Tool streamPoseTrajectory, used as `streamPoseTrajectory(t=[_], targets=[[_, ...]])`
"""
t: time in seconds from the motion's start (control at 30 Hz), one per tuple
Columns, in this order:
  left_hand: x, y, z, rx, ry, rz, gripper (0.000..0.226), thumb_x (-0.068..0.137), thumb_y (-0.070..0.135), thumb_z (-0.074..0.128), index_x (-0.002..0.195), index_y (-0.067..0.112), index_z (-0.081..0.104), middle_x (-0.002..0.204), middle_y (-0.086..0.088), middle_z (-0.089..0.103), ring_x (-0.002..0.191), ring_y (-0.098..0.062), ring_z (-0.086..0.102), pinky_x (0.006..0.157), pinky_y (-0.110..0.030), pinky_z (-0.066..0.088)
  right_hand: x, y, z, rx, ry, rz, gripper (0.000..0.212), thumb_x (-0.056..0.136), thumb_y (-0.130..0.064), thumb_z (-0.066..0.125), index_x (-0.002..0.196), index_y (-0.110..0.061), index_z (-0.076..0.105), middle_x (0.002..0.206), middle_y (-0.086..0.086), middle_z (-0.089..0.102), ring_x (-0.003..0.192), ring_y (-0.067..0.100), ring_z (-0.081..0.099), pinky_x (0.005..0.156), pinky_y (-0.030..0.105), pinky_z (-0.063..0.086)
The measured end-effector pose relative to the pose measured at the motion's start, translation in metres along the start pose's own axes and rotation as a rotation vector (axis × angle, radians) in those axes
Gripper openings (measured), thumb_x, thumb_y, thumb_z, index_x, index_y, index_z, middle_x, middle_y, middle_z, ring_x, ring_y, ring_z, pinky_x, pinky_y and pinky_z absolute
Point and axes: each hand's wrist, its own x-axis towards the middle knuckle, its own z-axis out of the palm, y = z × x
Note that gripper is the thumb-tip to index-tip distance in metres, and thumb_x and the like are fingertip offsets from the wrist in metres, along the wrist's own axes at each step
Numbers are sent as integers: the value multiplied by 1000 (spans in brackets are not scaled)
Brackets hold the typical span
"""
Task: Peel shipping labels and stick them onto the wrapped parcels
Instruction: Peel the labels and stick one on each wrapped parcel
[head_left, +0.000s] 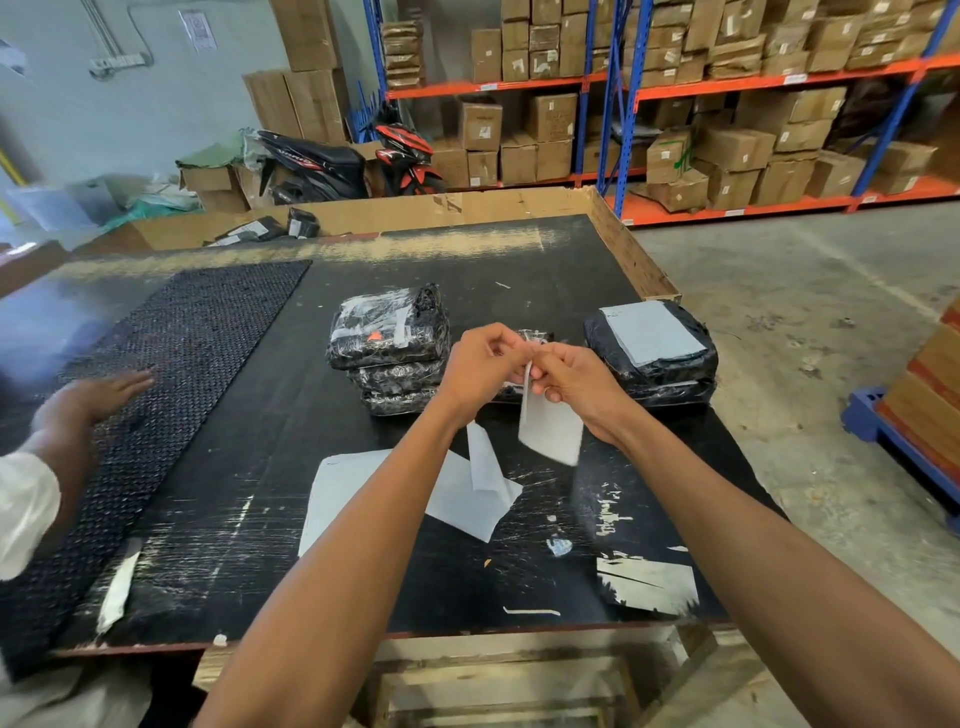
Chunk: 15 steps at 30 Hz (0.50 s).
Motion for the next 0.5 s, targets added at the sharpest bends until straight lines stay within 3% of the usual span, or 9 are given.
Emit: streamPoseTrajectory(t=[0.07,0.23,0.37,0.5], targets=[[2,-2,-1,-80,2,-56,18,91,20,71,89,2,69,81,-18,73,73,-29,73,78,-41,62,1,1,0,-28,19,-10,26,101,-5,49,77,-9,60,66,0,58,54,3,55,52,16,37],[-1,5,0,-275,69,-159,8,93,5,65,91,-2,69,77,-13,69,65,-15,70,65,-25,58,6,4,1,-67,70,-27,26,98,-3,44,76,-9,56,66,4,62,55,4,53,54,18,41],[1,5,-4,-603,175,-321,5,92,2,63,91,-1,67,84,-14,72,79,-24,71,74,-32,62,9,9,1,88,210,31,27,99,-8,41,75,-11,52,74,8,58,62,9,57,60,24,43],[1,-1,-8,-649,157,-328,5,91,4,65,93,0,67,89,-16,73,87,-29,71,86,-39,61,9,11,0,255,185,88,27,102,-17,42,111,-3,64,97,11,69,83,19,66,75,28,52]])
